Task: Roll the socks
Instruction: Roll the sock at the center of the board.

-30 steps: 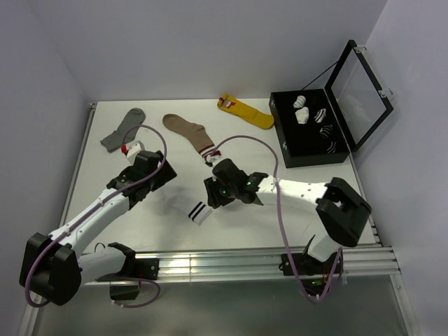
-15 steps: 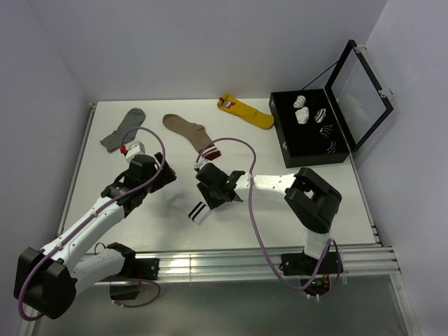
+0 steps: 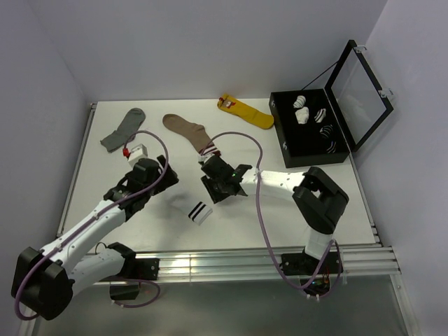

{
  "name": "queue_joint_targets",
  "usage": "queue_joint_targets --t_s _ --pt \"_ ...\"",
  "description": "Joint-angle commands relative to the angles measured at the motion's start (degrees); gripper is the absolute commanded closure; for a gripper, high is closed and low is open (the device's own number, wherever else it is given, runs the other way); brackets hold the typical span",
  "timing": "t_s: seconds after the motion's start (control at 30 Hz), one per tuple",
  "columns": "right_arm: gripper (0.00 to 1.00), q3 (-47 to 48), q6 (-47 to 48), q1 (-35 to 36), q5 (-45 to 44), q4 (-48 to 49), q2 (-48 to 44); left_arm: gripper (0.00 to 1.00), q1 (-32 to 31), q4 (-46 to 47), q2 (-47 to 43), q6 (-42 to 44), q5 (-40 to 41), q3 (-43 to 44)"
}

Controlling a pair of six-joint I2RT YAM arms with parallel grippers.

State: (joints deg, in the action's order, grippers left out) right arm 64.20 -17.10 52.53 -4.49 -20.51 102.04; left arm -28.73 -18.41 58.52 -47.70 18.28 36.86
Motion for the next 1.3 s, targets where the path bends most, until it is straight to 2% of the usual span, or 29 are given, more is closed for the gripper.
queue_joint_targets --t_s 0.0,0.27,0.43,0.57,0.77,0.93,1.13,1.27 --pt "0.59 2.58 -0.12 0.81 5.53 1.1 -2.73 0.0 -0.1 -0.48 -4.29 -3.97 6.05 -1.52" --pt "0.57 4.26 1.28 2.48 7.57 -0.4 2.72 0.0 -0.01 -0.84 -7.81 -3.45 7.03 -2.41" --pt "0.57 5.05 2.34 3.37 6.69 -1.46 5.18 0.01 -0.01 2.68 -7.46 -1.17 1.59 -3.29" --pt "0.57 5.23 3.39 3.19 1.78 -2.78 7.29 0.01 -0.01 4.53 -7.28 1.2 -1.31 -3.03" --pt "0.59 4.35 5.41 -2.08 -3.41 -3.57 6.6 0.02 -0.1 6.89 -4.48 3.49 -6.66 -1.88" --pt "0.59 4.79 7.43 -6.47 -3.86 -3.66 4.49 0.02 -1.5 10.85 -0.7 4.46 -10.55 -2.15" --pt "0.61 4.18 6.65 -9.73 3.16 -2.52 -1.2 0.01 -10.19 11.38 3.7 6.3 -3.09 0.93" --pt "0.59 1.98 1.3 -10.69 4.23 -1.2 -7.09 0.02 -15.73 11.73 8.27 6.92 1.84 3.73"
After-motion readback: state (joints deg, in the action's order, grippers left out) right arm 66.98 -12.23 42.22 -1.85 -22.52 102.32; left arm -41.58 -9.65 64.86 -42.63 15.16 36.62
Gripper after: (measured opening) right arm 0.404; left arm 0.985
